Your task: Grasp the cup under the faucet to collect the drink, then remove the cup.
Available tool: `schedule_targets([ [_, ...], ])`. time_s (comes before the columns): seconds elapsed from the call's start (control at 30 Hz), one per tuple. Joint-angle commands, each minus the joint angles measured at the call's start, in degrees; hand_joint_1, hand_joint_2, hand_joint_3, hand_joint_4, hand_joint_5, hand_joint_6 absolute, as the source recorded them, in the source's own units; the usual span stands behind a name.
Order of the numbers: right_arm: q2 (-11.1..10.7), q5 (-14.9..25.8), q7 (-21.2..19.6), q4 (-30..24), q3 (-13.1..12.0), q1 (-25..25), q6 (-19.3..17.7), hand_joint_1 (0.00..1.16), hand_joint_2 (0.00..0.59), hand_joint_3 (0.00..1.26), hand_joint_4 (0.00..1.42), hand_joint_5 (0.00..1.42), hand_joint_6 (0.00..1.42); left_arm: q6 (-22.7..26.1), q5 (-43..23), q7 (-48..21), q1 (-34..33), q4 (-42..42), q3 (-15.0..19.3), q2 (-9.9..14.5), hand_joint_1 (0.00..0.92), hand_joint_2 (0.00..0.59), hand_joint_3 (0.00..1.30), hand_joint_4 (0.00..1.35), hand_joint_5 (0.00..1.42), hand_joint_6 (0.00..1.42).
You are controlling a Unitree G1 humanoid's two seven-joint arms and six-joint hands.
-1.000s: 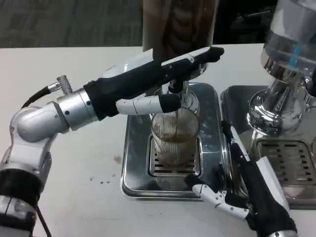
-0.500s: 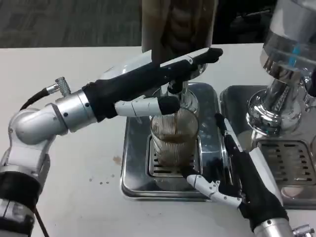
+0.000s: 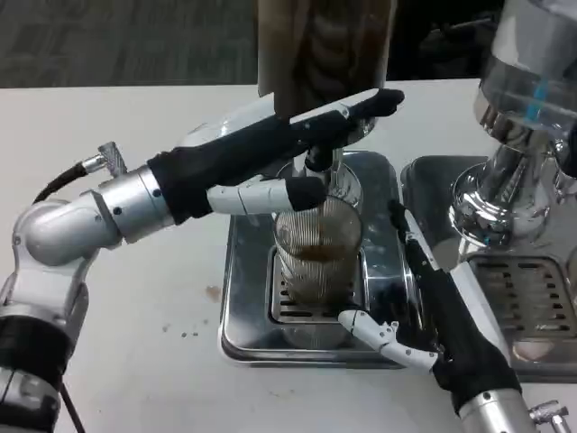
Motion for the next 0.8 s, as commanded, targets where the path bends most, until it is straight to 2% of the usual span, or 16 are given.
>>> schedule_targets([
  [0.03,0.0,0.7,0.5,0.5,0.0,-1.1,-0.2,0.67,0.208,0.0,0.0,0.0,0.0,1.3,3.2,-1.7,2.6,0.4,-1.9,0.8,0.0,0.008,0.04,0.0,0.0,0.0],
  [0.8,0.4,1.8,2.2,2.9,0.3,-3.3,-0.9,0.66,0.213,0.0,0.0,0.0,0.0,2.1,3.0,-1.7,3.6,-0.9,-1.9,1.2,0.0,0.009,0.05,0.0,0.0,0.0],
])
